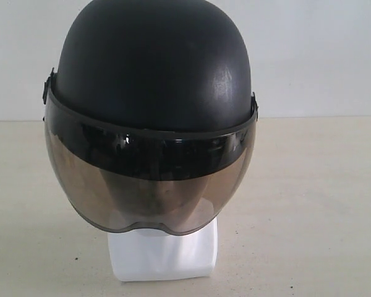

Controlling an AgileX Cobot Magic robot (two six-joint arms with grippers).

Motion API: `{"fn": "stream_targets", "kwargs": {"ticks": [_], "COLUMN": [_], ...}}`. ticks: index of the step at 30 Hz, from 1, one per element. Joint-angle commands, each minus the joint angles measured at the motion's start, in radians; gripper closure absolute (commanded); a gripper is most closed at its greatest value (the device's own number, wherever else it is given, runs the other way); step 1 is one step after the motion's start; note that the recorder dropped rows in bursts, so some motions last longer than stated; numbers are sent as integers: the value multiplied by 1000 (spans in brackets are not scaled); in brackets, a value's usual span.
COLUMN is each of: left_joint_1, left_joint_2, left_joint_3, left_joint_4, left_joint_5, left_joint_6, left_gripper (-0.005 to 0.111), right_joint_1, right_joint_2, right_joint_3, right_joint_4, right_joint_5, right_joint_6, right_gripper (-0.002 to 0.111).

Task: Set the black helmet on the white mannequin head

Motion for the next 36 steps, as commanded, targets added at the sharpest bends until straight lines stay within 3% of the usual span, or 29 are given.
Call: {"fn": "stream_targets", "kwargs": {"ticks": [1, 8, 16, 21, 26, 30, 36], "left_joint_1": [-22, -155, -172, -172, -172, -172, -172], "left_joint_2": [-5, -5, -5, -5, -5, -5, -5], "left_joint_3": [117, 210, 261, 261, 253, 226, 222], "left_joint_4": [-8, -8, -134, -197, -510, -526, -549], "left_joint_5": [32, 54, 282, 344, 593, 663, 654], "left_joint_6": [-5, 96, 51, 44, -216, -469, -457], "left_gripper": [102, 102, 102, 102, 102, 102, 102], "right_joint_1": [3, 3, 3, 3, 3, 3, 3], "right_joint_2": [-4, -4, -4, -4, -4, -4, -4], "right_joint_3": [-6, -6, -6, -6, -6, -6, -6], "right_joint_4": [-7, -7, -7, -7, -7, -7, -7], "right_joint_5": [-11, -11, -11, -11, -11, -11, -11], "right_joint_6": [3, 3, 3, 3, 3, 3, 3], "right_gripper": [108, 108, 108, 108, 108, 108, 108]}}
